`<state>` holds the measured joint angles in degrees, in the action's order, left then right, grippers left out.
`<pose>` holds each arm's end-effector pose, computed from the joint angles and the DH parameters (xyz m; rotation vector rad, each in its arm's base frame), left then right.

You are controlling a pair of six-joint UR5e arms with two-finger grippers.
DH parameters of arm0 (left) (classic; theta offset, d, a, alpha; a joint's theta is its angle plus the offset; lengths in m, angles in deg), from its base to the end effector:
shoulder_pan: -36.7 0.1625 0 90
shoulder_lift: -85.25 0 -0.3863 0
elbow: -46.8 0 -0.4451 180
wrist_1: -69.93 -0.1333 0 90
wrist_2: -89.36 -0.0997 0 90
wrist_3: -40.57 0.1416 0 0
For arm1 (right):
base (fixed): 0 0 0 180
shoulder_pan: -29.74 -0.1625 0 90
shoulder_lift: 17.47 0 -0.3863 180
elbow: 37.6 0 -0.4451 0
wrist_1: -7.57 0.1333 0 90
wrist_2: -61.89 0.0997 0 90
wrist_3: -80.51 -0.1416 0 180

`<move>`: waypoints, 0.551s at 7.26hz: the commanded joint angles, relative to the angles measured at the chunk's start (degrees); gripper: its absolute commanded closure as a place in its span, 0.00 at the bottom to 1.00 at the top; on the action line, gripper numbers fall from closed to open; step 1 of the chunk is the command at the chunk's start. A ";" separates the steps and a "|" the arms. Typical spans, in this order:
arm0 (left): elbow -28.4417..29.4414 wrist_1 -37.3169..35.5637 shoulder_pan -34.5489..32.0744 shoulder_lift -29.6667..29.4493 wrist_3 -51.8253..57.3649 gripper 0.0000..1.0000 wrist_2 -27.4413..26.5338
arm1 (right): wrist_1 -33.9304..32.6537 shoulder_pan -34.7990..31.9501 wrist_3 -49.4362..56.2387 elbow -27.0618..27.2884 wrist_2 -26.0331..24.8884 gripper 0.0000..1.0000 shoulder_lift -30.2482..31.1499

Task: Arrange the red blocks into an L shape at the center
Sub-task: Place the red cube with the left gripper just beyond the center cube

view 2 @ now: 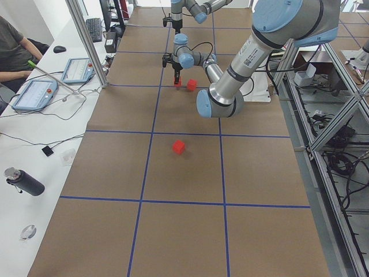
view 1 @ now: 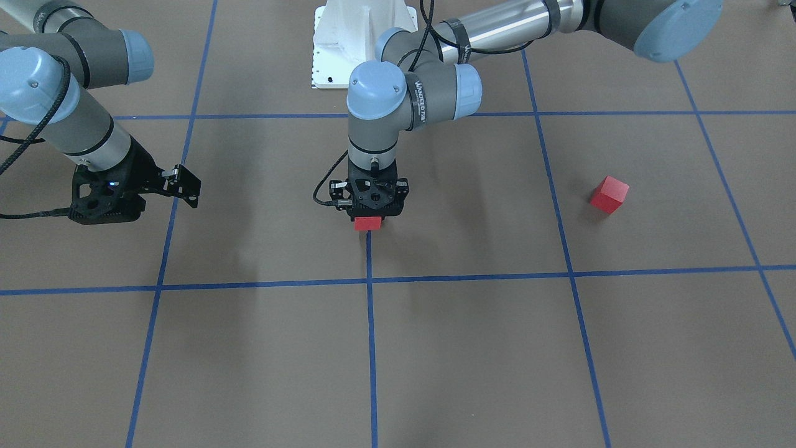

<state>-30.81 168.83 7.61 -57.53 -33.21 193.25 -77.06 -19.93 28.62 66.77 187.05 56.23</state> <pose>0.6647 -0.4834 0.1218 0.1200 0.8775 -0.1055 -0.3747 -0.5214 0.3412 -0.0052 -0.8485 -0.0034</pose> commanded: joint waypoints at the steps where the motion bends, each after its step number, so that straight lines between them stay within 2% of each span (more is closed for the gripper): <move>1: -4.45 -4.31 1.57 1.44 -0.23 1.00 -0.09 | 0.00 0.02 -0.06 0.13 -0.01 0.01 -0.05; 4: -5.89 -4.33 3.60 3.21 -0.23 1.00 -0.79 | 0.00 0.02 -0.06 0.22 -0.01 0.01 -0.05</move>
<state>-36.45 164.61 10.47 -54.61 -33.43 192.75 -77.07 -19.92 28.56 66.97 187.01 56.18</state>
